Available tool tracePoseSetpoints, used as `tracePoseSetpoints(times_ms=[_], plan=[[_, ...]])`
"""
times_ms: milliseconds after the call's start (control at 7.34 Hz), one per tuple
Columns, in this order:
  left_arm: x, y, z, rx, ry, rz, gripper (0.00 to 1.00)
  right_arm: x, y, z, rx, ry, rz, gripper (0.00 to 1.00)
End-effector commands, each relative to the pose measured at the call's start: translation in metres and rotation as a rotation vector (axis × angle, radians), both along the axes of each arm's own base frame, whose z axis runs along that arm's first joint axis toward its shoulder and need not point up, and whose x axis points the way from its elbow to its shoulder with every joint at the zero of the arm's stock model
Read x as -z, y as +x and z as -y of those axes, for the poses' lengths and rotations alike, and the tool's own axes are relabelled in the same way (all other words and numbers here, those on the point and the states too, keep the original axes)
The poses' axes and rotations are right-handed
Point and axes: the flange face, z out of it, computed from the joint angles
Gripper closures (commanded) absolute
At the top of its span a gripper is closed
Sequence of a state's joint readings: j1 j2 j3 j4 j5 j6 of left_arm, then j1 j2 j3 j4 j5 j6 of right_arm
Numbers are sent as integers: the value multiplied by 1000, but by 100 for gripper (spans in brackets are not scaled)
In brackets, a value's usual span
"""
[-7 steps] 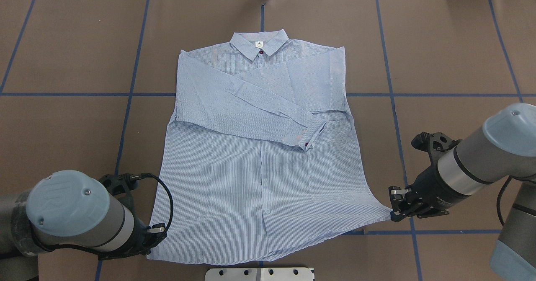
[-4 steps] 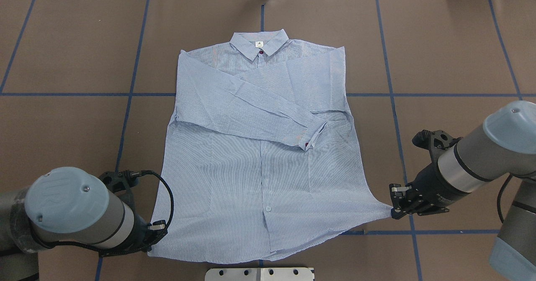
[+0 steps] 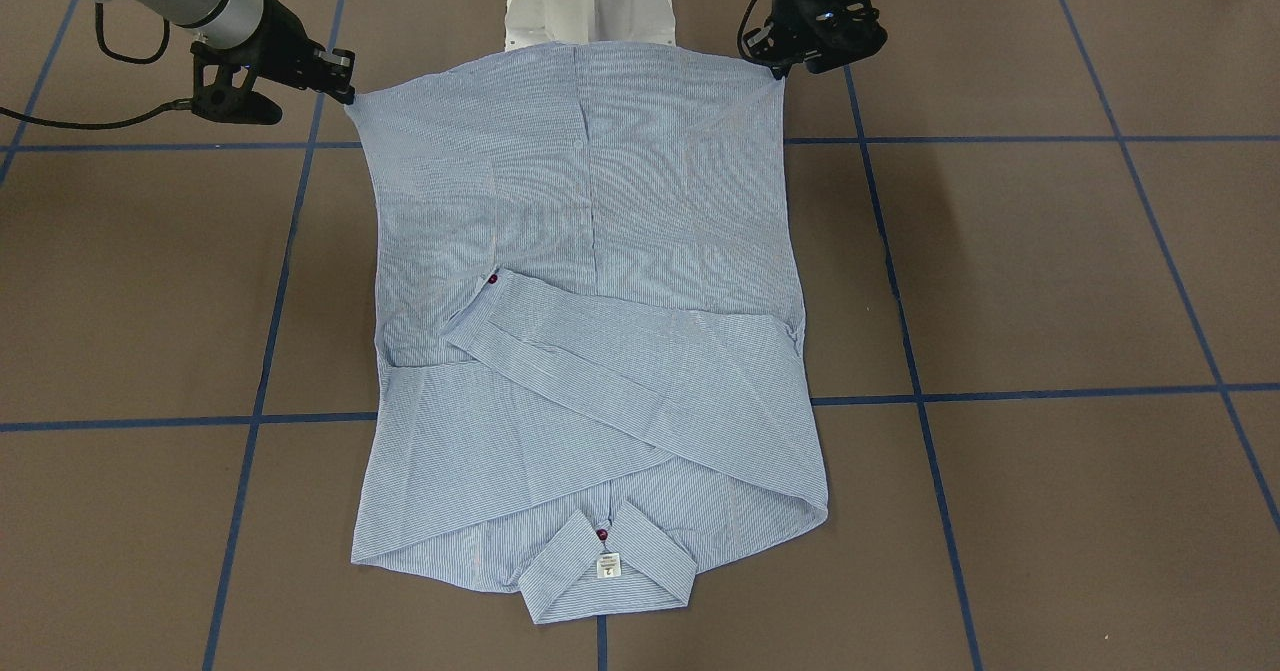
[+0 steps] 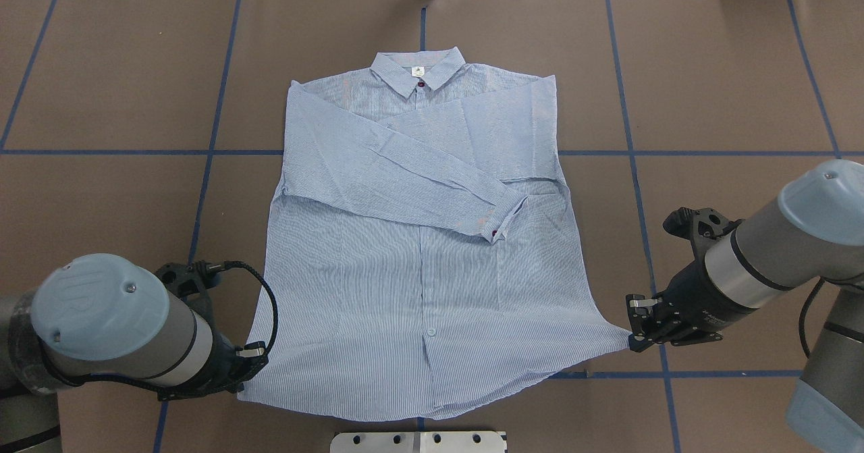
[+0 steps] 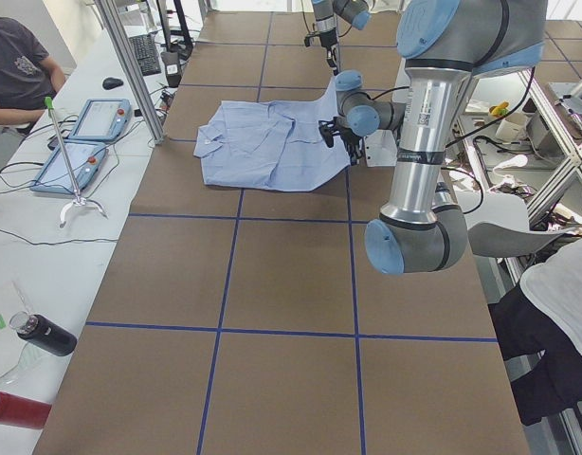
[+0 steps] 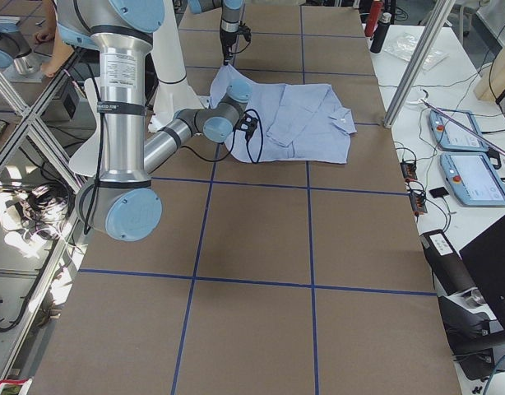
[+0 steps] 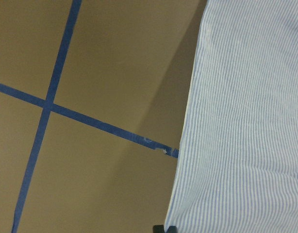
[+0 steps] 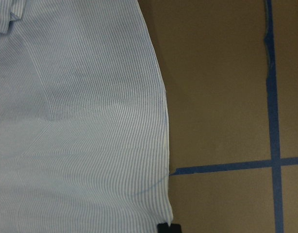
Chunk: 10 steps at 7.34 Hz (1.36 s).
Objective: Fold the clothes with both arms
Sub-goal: 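Lift the hem with both grippers and pull it toward the robot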
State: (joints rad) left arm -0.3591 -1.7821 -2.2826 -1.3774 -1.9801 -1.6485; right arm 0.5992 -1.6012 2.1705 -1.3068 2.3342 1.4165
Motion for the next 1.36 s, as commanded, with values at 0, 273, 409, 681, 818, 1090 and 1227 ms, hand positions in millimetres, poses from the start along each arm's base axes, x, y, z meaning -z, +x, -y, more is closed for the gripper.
tracePoseSetpoints(times_ms=[0,273,409,681,818,1090,1227], plan=[[2,-11,14,-1,10,-17,100,6,7,16,-38,6,13,100],[15,-9,18,7,20,-41,100,16,7,33,-65,16,31,100],[19,-11,22,19,21,-49,100,24,4,41,-73,23,45,100],[19,-21,35,51,25,-49,100,24,9,49,-92,22,45,100],[17,-28,48,82,24,-45,100,25,12,56,-110,26,45,100],[17,-45,76,151,26,-43,100,35,16,78,-154,41,57,100],[25,-42,96,183,31,-50,100,38,19,98,-185,41,58,100]])
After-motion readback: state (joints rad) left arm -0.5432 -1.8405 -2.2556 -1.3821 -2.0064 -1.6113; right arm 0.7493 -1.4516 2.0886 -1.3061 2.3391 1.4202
